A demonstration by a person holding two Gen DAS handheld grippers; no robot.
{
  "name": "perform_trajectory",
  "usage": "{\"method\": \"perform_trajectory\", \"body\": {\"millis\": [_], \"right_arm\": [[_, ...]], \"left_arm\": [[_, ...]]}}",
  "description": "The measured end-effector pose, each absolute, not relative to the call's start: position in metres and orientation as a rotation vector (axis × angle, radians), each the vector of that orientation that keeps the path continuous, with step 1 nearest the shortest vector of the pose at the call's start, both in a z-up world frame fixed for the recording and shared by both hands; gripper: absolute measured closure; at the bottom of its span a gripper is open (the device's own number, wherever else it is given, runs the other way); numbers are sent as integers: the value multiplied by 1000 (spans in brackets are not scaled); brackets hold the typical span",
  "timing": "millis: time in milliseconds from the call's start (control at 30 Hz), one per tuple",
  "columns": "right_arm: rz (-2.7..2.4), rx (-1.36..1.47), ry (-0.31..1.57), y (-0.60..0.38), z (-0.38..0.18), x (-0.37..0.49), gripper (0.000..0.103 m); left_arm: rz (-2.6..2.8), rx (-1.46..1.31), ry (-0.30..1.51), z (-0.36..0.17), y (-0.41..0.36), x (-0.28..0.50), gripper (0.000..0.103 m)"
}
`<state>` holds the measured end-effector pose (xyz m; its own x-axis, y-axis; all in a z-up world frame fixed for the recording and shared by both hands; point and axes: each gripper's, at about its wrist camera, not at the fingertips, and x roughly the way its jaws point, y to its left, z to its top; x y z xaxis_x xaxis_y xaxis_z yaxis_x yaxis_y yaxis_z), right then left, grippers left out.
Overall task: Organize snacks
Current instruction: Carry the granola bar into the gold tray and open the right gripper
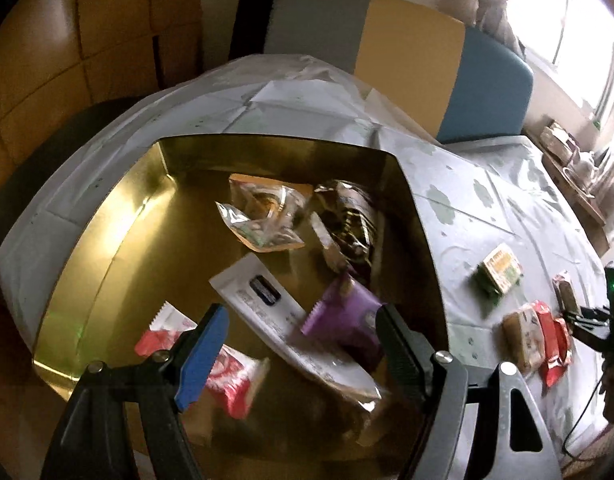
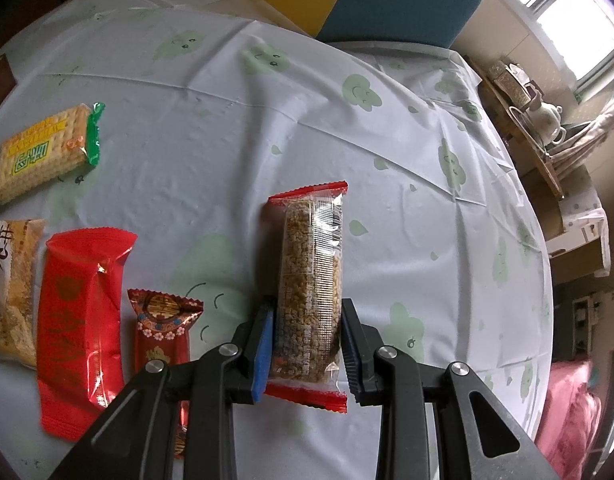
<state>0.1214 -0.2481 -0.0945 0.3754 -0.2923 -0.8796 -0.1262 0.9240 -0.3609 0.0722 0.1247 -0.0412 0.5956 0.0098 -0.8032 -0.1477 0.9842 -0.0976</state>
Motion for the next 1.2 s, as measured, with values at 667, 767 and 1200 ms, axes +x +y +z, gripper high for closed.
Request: {"method": "perform_trajectory", "body": {"millis": [667,767,1200], "right_arm": [[-103,-421,1189,-244,-94,121,71],[-103,-420,1188,-245,-94,121,71],[-100,-222,1169,-269,-73,130,73]], "left_arm": [[72,-143,961,-52,114,56,26],[79,-148,957,-51,118,55,26],[219,-254,892,-33,189,46,26]]}}
